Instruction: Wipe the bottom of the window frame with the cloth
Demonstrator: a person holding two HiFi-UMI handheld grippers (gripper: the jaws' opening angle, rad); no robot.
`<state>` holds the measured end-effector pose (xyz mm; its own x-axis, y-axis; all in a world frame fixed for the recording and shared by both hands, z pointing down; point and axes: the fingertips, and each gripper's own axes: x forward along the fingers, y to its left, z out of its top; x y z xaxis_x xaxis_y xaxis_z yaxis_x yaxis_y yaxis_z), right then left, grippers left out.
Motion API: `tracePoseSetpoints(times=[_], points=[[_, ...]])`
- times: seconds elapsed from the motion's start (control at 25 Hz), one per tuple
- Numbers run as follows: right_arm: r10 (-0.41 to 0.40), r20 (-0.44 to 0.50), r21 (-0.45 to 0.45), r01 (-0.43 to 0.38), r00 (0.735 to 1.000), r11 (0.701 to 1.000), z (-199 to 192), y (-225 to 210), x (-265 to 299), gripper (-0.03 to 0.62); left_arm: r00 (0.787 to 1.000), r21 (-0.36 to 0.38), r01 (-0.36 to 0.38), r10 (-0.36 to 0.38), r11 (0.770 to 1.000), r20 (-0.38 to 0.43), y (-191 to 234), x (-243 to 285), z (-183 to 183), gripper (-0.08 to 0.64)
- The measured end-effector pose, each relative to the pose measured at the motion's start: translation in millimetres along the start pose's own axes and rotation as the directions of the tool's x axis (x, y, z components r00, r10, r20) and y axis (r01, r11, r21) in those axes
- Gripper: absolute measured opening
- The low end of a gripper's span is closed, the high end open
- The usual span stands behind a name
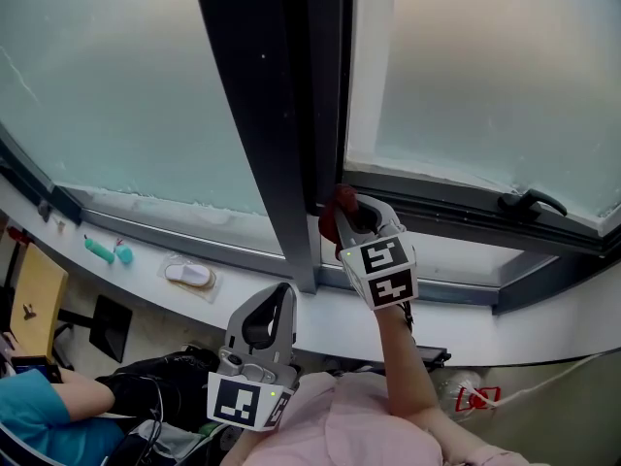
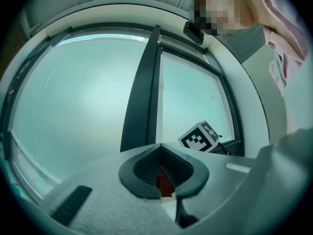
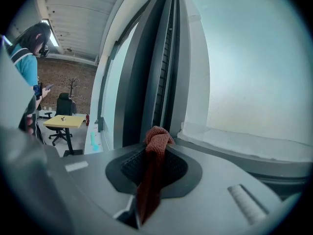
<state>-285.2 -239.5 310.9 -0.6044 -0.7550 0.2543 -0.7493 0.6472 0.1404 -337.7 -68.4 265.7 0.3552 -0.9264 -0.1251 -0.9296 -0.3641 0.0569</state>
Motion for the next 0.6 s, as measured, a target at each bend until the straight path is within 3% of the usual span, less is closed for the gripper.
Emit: tracePoseSetpoints(times=[0.6], points=[[-0.001, 0.002, -0.006, 0.001, 1.000, 1.000, -1.8, -8.1, -7.1, 0.054, 1.000, -0.001, -0.003, 0.003, 1.000, 0.003, -6.7, 3.4, 0.6, 0.000]])
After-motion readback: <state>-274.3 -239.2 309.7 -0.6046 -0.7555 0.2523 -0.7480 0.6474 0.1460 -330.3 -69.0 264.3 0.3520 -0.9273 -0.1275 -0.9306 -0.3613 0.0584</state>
